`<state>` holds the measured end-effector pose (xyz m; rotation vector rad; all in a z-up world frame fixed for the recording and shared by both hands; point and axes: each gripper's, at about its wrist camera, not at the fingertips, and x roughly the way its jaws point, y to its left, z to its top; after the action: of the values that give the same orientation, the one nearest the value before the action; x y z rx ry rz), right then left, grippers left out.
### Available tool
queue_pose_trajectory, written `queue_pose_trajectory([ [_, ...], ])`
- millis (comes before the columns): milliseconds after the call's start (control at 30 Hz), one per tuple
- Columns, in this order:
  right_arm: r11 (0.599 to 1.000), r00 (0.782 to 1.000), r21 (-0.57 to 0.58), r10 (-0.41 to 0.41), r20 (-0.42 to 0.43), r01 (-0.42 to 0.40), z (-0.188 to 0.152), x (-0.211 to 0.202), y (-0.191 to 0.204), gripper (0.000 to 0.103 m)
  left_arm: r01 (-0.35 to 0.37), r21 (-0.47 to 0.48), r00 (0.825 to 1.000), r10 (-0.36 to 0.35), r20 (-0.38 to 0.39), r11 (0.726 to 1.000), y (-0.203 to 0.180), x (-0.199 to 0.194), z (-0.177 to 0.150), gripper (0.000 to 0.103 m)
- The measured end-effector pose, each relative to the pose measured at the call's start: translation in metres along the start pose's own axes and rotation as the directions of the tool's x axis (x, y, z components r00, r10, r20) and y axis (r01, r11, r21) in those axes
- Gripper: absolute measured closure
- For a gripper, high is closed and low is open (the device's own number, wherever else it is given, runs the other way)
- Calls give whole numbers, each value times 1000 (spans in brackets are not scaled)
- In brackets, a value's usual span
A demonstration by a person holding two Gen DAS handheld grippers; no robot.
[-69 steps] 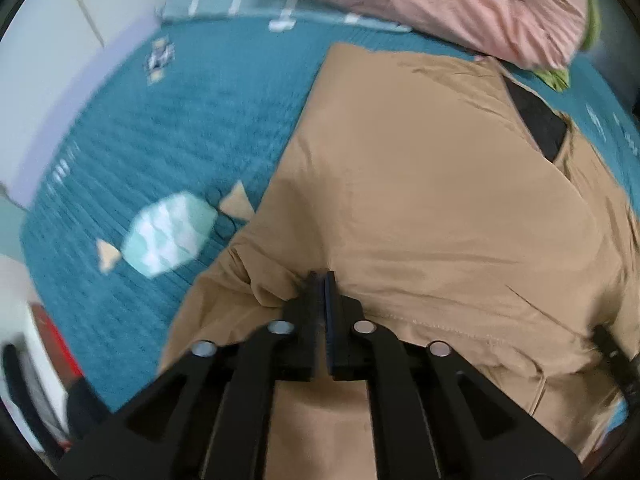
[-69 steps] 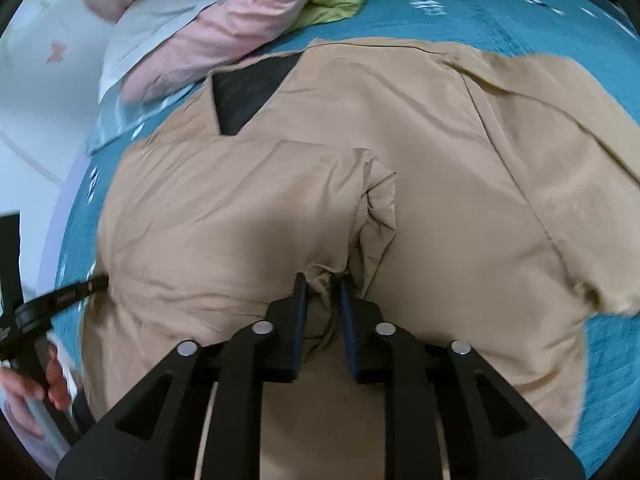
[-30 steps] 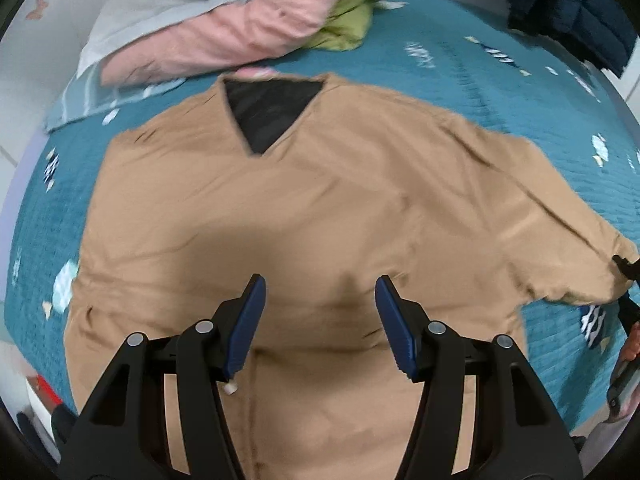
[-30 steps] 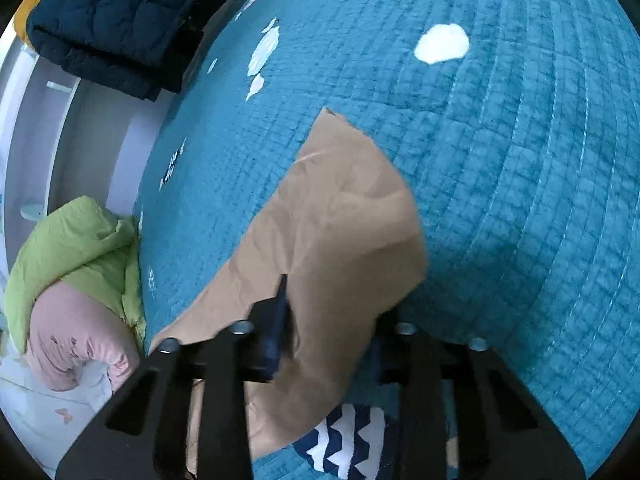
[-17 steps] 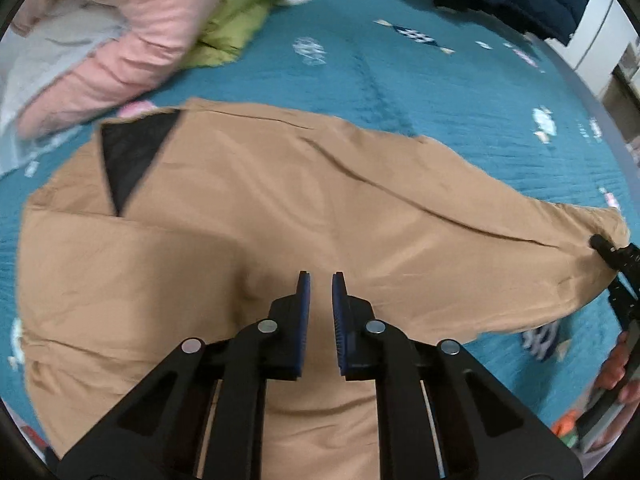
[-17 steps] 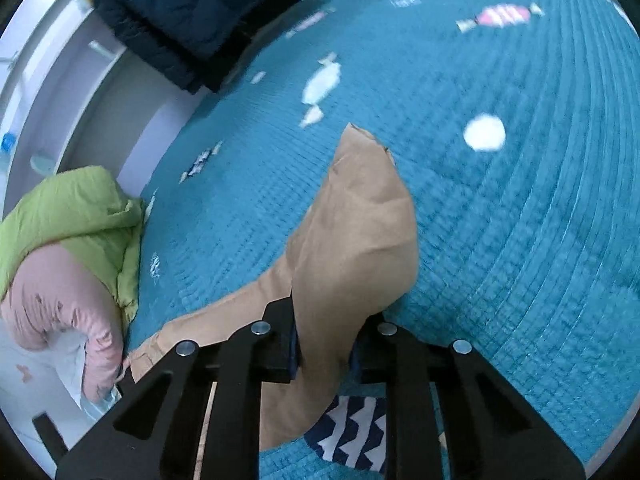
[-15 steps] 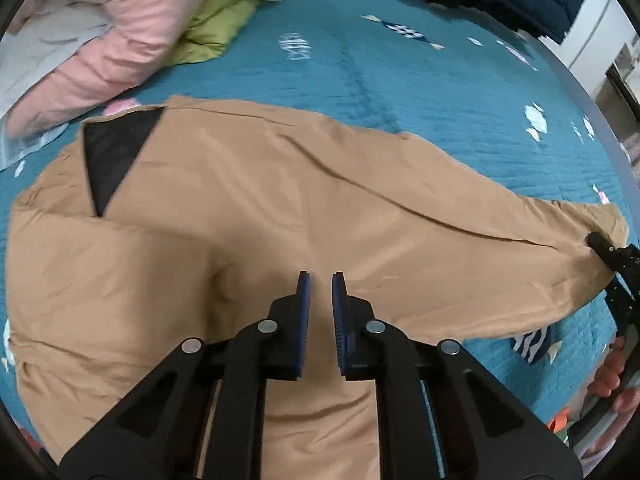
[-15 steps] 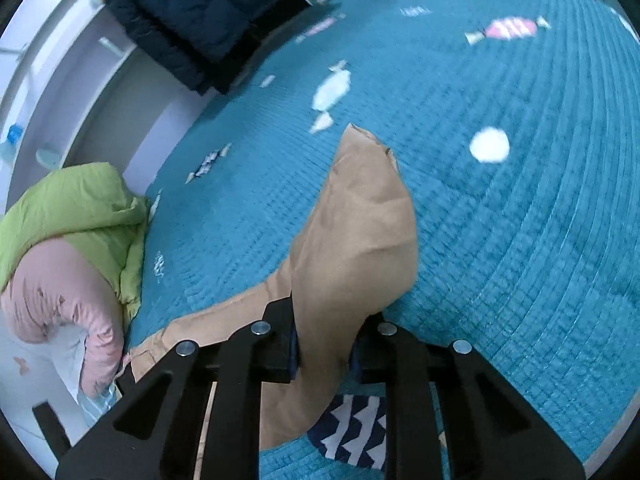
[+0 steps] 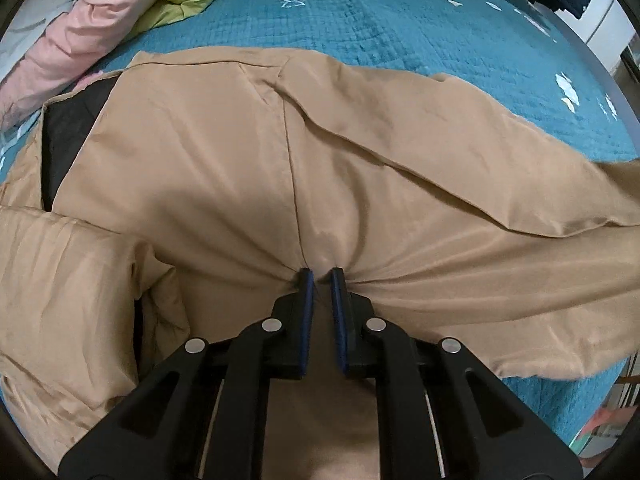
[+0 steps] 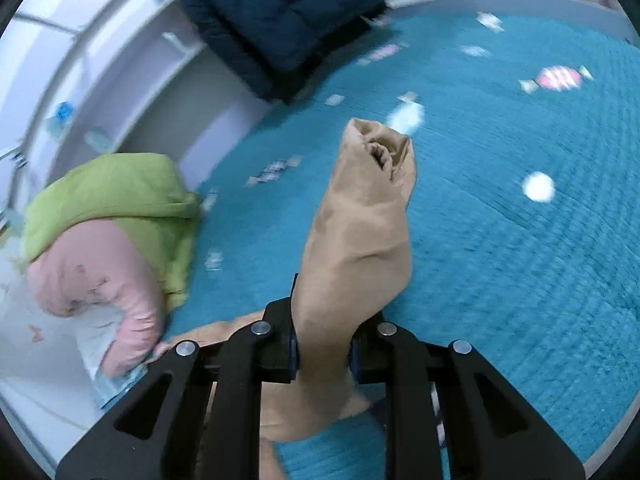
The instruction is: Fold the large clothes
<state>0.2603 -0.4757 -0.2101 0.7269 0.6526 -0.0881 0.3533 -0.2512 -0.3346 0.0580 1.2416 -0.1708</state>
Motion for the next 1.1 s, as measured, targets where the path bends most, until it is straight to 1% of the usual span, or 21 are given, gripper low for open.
queue_pose_trajectory([
  [67, 998, 999, -48, 31, 7, -30, -4, -8, 26, 86, -12, 5, 1000, 11, 15, 1000, -1, 0, -3, 92],
  [167, 993, 998, -101, 69, 6, -68, -11, -15, 57, 86, -9, 10, 999, 8, 34, 1000, -2, 1, -4, 92],
  [200, 989, 997, -124, 76, 5, -75, -15, -16, 71, 86, -13, 23, 999, 12, 40, 1000, -3, 1, -6, 92],
  [300, 983, 996, -164, 87, -2, -86, -26, -18, 99, 86, -37, 65, 998, 33, 59, 997, -5, 1, -7, 92],
  [367, 976, 996, -196, 89, -16, -91, -32, -16, 117, 86, -24, 73, 998, 20, 52, 997, -5, -2, -3, 92],
  [433, 973, 995, -207, 99, -24, -102, -39, -17, 132, 86, 7, 63, 1000, -7, 4, 998, 7, -17, -4, 92],
  [467, 971, 994, -213, 108, -25, -111, -44, -18, 141, 86, 4, 59, 1000, -4, -5, 998, 11, -24, -3, 92],
  [500, 969, 994, -221, 111, -24, -113, -49, -19, 148, 86, -9, 58, 1000, 9, 3, 998, 18, -36, -4, 91],
  [533, 966, 994, -232, 108, -28, -112, -54, -17, 156, 86, -26, 58, 999, 25, 29, 998, 28, -51, -5, 91],
  [567, 963, 994, -244, 104, -40, -110, -59, -14, 165, 86, -28, 52, 999, 26, 44, 998, 36, -61, -6, 91],
  [633, 958, 992, -260, 107, -69, -122, -70, -8, 180, 86, -11, 12, 998, 10, 57, 1000, 64, -81, -8, 91],
  [700, 951, 990, -278, 113, -88, -133, -81, -5, 196, 86, -23, -18, 997, 24, 71, 1000, 89, -95, -12, 91],
  [800, 939, 989, -318, 98, -114, -130, -103, 6, 224, 86, -39, -60, 994, 45, 95, 997, 128, -111, -21, 91],
  [867, 933, 986, -334, 95, -136, -136, -115, 14, 237, 86, -50, -105, 993, 61, 104, 993, 153, -118, -32, 91],
  [933, 922, 984, -362, 85, -160, -139, -134, 25, 255, 86, -39, -173, 994, 56, 95, 984, 182, -120, -49, 91],
  [1000, 909, 981, -393, 75, -179, -141, -152, 34, 270, 86, -26, -211, 996, 44, 82, 977, 203, -118, -58, 91],
  [1100, 892, 971, -420, 72, -229, -165, -180, 54, 287, 86, -36, -261, 995, 58, 76, 965, 232, -118, -77, 91],
])
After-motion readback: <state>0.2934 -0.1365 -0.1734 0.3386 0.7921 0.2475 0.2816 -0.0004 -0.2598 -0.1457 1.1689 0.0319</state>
